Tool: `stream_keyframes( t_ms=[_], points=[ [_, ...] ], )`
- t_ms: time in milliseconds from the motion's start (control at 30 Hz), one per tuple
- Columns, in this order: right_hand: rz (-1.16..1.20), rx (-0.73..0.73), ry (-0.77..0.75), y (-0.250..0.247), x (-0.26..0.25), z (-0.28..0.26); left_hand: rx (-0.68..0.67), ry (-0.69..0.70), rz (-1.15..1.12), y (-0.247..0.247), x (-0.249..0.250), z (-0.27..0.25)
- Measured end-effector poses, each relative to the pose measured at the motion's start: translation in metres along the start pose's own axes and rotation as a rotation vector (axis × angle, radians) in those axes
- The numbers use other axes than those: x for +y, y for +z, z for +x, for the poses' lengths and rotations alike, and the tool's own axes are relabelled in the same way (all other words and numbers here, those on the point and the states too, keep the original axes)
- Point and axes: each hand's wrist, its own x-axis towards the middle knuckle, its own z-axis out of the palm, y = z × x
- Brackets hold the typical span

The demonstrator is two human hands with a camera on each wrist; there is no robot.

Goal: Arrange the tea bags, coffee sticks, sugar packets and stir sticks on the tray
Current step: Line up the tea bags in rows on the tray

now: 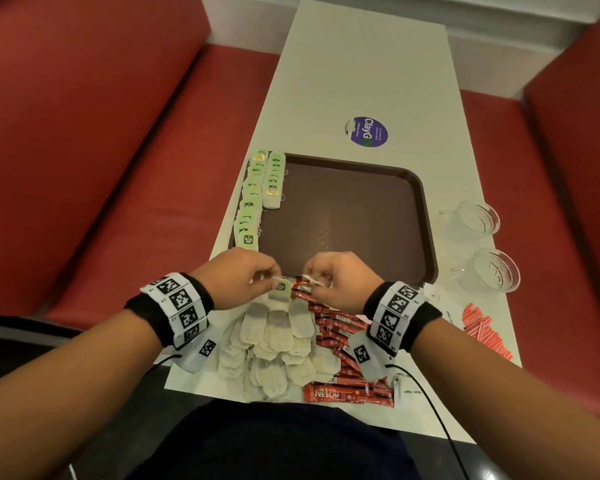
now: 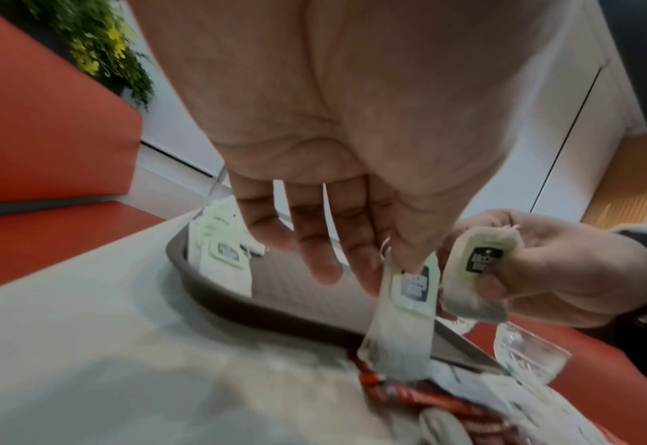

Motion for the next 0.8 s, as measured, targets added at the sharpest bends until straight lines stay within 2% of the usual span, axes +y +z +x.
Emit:
stream_keyframes(
  t_ms=[100, 233, 300, 500, 700, 800],
  points=[
    [0.095, 0.094, 0.072, -0.007, -0.005, 0.011, 0.044, -0.009, -0.019, -0.012, 0.002, 0.005],
    [0.158, -0.008, 0.072, -0.012, -0.016, 0.025, 0.147, 0.019, -0.067, -0.024, 0.007, 0.013],
    [0.112, -0.045, 0.051, -0.011, -0.018, 0.031, 0.206, 0.035, -0.1, -0.026, 0.008, 0.016],
    [0.067, 0.058, 0.043, -0.005, -0.012, 0.046, 0.331, 0.065, -0.209, -0.024, 0.008, 0.023],
    [0.131, 0.08, 0.085, -0.008, -0.006, 0.053, 0.316, -0.074, -0.288, -0.021, -0.003, 0.04],
    [0.178, 0.102, 0.145, -0.01, -0.002, 0.055, 0.372, -0.194, -0.268, -0.032, -0.013, 0.057]
  ],
)
